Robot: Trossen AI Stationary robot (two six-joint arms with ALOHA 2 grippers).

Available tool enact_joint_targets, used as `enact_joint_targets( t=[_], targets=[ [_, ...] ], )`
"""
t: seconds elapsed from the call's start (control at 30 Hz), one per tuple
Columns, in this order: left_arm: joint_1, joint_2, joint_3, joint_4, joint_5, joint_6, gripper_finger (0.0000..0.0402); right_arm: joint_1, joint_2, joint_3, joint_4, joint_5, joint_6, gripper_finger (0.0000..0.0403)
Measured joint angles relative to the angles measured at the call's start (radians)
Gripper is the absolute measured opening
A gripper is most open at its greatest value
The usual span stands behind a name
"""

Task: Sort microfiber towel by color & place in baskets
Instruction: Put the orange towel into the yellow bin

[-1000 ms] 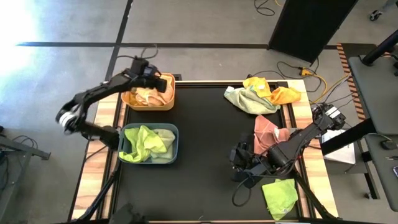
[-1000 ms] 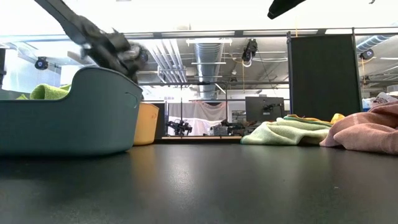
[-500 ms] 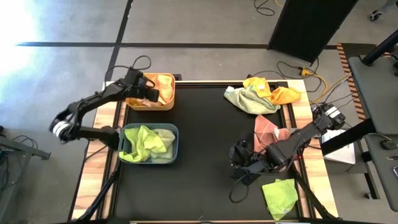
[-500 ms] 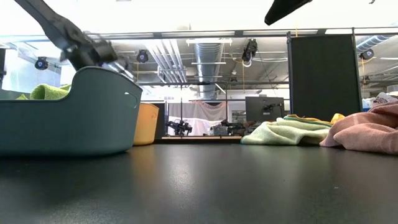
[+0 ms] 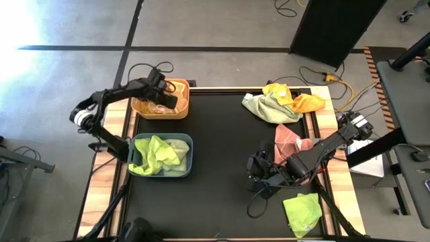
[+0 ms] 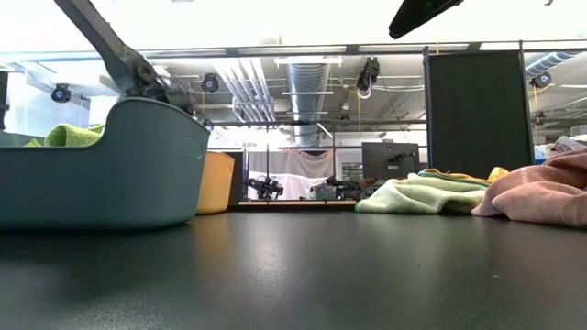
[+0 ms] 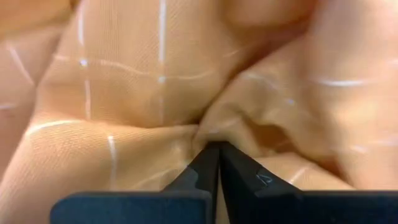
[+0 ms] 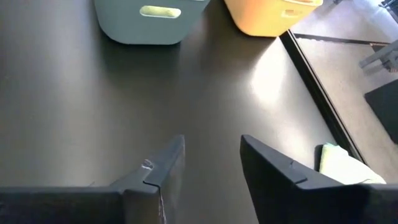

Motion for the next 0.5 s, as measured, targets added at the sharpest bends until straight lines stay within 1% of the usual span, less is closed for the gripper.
enact_joint_targets(
  t=[0.1,0.23,0.37,0.5],
  targets=[
    [-0.019,-0.087,0.006,-0.036,0.001,0.007,0.0000,0.000,0.000,0.000,0.000,0.000,-0.002,0.0151],
    [-0.064,-0.236,-0.021,-0.082,0.001,0.004,0.0000,0.000,0.000,-0.005,0.000,0.000,-0.001,0.0145],
    [-0.130,-0.373,-0.039,-0.183,0.003,-0.010,0.0000,0.000,0.000,-0.011,0.000,-0.004,-0.001,0.0135],
    [-0.196,-0.447,-0.054,-0.270,0.003,-0.031,0.0000,-0.008,0.000,-0.011,0.000,0.007,-0.020,0.0128]
  ],
)
